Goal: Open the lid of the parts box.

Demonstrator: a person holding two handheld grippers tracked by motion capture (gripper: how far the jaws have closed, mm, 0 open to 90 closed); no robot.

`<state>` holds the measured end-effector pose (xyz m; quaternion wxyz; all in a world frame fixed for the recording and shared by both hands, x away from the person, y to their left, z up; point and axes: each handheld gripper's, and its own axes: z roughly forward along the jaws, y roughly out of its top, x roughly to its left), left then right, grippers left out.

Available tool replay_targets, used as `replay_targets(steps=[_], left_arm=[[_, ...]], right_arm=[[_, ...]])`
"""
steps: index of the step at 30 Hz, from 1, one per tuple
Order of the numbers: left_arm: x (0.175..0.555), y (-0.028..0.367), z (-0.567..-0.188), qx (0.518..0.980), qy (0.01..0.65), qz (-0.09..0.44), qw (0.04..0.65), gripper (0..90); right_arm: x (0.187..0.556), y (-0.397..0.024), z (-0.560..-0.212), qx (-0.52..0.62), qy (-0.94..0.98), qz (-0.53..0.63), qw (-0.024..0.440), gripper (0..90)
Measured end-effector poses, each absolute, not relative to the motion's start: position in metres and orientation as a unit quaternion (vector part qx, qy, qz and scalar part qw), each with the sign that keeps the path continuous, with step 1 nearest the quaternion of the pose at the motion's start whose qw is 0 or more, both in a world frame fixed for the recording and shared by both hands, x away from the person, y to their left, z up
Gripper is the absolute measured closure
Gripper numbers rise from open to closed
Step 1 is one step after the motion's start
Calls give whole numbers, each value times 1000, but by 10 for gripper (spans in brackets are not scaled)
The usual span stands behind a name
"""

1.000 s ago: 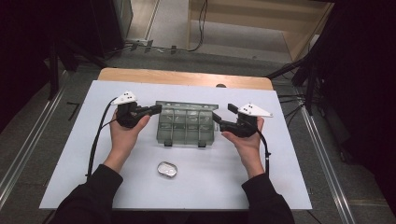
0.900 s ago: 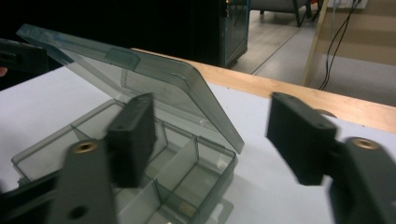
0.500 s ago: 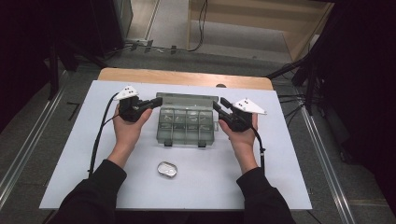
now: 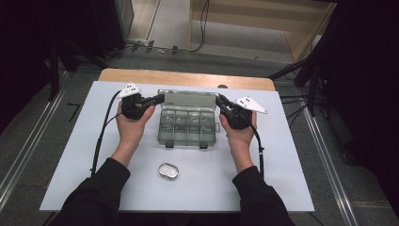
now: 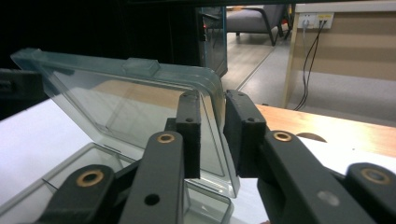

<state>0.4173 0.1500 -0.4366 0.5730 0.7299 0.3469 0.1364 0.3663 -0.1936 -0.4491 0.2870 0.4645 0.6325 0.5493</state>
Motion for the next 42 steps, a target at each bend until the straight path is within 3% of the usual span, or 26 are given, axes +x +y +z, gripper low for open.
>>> replay_targets(steps=[4,7,16,42], left_arm=[[409,152,-440,729,332,141,581,878],[401,154,-446,734,330,164,571,804],[416,155,-469,730,386,188,532,690],[443,135,-494,743,404,227,483,839]], right_arm=[[366,-193,-446,478,622,552,284,786],[367,-193,-445,481,620,549,286,808],[371,-191,-443,491,622,538,288,825],[413,-189,-437,510,628,510,293,847]])
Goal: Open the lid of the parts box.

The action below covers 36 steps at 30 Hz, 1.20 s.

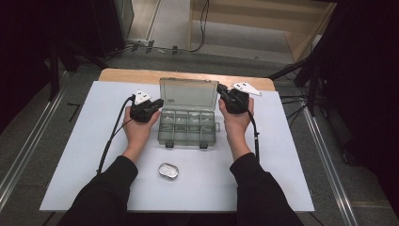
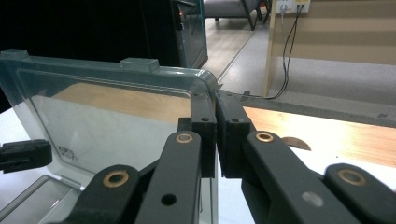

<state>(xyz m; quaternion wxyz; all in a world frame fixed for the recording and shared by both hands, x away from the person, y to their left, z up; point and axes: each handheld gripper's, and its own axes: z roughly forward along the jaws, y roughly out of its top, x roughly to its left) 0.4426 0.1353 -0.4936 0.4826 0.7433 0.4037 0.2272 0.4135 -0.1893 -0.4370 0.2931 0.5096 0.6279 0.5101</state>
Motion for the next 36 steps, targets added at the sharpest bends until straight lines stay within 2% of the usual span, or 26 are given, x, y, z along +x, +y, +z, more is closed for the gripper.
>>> replay_targets(steps=[15,30,36], left_arm=[[451,135,-493,733,430,199,489,843],[459,137,-495,721,452,166,498,839],[462,139,-497,716,460,148,505,838]], right_arm=[[426,-188,-487,545,643,482,240,816],[431,-196,-504,556,635,500,191,807],[432,-196,-506,557,634,502,188,807]])
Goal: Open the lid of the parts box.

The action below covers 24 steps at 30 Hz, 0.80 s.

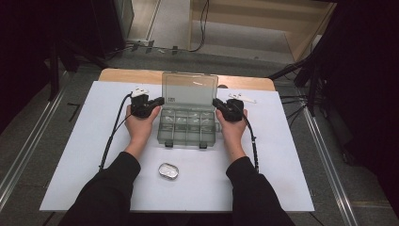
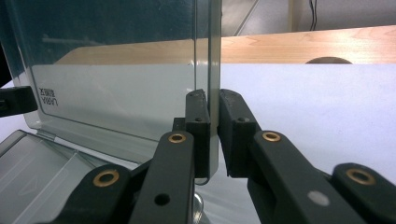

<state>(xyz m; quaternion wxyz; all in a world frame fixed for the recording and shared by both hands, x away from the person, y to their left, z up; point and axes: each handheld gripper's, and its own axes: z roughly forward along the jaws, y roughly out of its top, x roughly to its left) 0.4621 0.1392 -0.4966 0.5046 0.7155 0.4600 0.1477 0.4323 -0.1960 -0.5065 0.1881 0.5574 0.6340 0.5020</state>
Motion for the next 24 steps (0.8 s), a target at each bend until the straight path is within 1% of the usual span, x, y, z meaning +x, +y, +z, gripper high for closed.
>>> replay_targets(steps=[5,15,18,21,24], left_arm=[[465,141,-499,708,469,130,511,836],[471,143,-500,702,482,103,514,830],[472,145,-502,696,487,89,521,826],[473,145,-503,693,489,85,522,824],[473,145,-504,692,492,83,521,821]], right_arm=[[434,-199,-510,564,625,512,169,809],[437,-202,-514,568,619,522,150,807],[438,-205,-517,570,613,529,135,807],[439,-207,-518,575,610,532,123,806],[439,-206,-519,576,611,529,123,803]])
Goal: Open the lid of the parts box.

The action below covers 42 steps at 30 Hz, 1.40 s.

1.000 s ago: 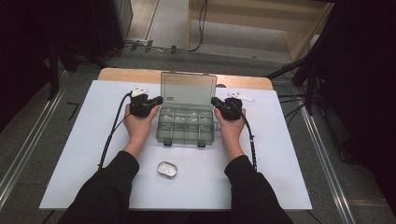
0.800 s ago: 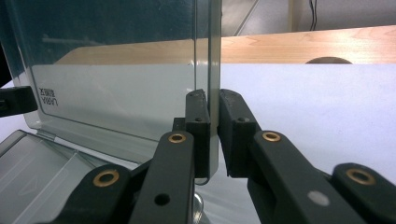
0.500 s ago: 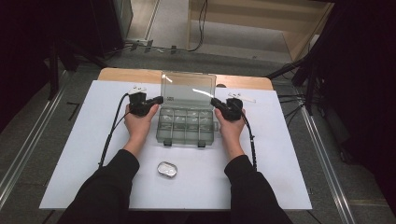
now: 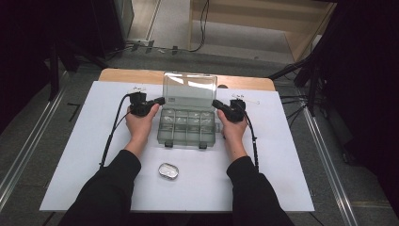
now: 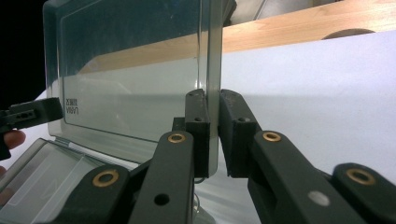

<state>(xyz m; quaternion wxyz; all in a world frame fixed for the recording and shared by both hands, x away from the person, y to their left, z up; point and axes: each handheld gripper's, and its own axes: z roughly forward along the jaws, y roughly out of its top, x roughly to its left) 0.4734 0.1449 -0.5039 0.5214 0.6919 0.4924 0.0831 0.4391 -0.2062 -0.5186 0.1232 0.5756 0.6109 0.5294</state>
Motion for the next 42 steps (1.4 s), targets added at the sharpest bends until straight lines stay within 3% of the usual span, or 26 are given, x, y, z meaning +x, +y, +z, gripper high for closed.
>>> replay_targets(steps=[42], left_arm=[[474,147,-509,701,507,57,497,780]], right_arm=[[445,-207,-523,600,622,496,84,771]])
